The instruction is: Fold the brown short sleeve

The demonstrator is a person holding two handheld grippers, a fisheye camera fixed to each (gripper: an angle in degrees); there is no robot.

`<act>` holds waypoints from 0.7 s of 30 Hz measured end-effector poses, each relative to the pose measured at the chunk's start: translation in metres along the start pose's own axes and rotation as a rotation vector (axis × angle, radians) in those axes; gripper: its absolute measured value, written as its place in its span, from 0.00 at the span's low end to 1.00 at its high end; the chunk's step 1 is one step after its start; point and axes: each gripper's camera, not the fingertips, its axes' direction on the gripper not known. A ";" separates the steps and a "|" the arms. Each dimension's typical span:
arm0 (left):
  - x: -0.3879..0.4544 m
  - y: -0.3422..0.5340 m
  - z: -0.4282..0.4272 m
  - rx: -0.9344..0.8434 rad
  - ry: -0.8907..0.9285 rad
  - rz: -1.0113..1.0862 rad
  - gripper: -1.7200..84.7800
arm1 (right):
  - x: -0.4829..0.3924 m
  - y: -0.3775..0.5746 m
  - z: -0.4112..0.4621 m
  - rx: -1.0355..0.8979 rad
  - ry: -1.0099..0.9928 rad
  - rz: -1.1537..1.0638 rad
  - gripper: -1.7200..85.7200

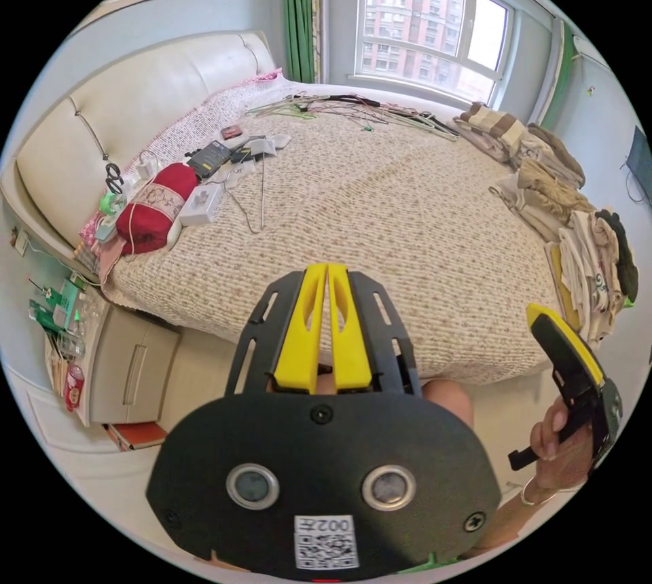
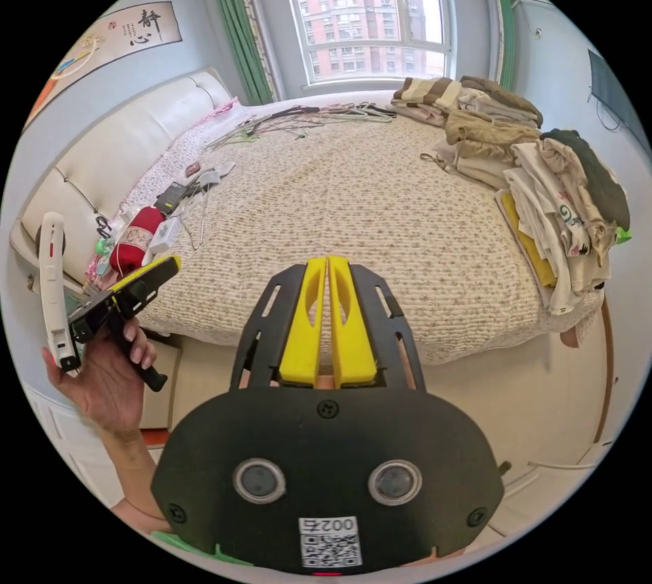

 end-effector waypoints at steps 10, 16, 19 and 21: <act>-0.006 0.004 -0.009 0.052 0.023 -0.002 0.01 | -0.005 -0.002 -0.019 0.064 0.005 -0.034 0.01; -0.010 0.008 -0.017 0.117 0.010 -0.003 0.01 | -0.014 0.003 -0.029 0.136 0.049 -0.058 0.01; -0.011 0.009 -0.021 0.139 0.014 -0.009 0.01 | -0.020 0.005 -0.032 0.152 0.061 -0.072 0.01; -0.013 0.010 -0.022 0.143 0.024 -0.016 0.01 | -0.022 0.005 -0.033 0.147 0.064 -0.066 0.01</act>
